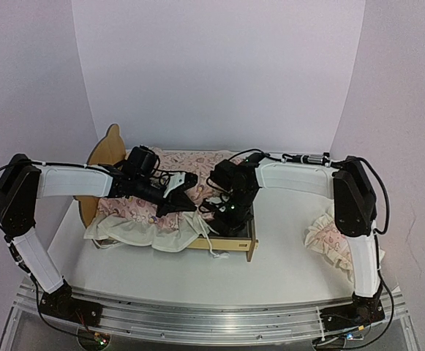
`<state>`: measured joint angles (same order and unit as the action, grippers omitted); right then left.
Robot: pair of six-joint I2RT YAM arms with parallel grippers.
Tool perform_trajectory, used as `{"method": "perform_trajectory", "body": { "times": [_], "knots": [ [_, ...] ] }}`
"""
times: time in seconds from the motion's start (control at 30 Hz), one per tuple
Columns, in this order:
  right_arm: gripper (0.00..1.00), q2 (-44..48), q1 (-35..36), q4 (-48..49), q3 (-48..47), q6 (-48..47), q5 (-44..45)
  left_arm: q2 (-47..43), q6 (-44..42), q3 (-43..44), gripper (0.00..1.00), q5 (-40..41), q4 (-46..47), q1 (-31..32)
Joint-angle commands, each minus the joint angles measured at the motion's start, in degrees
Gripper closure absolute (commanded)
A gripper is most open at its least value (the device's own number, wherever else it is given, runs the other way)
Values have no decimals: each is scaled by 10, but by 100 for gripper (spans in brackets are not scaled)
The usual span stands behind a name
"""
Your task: Set up the pet bed
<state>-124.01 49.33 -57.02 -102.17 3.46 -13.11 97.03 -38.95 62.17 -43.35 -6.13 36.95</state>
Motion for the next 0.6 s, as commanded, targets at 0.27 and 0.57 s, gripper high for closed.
{"method": "perform_trajectory", "body": {
  "times": [0.27, 0.57],
  "knots": [
    [66, -15, 5, -45, 28, -26, 72, -28, -18, -4, 100, -1, 3, -4],
    [52, 85, 5, -44, 0, -45, 5, -22, -19, -2, 100, -3, 8, -5]
  ]
}}
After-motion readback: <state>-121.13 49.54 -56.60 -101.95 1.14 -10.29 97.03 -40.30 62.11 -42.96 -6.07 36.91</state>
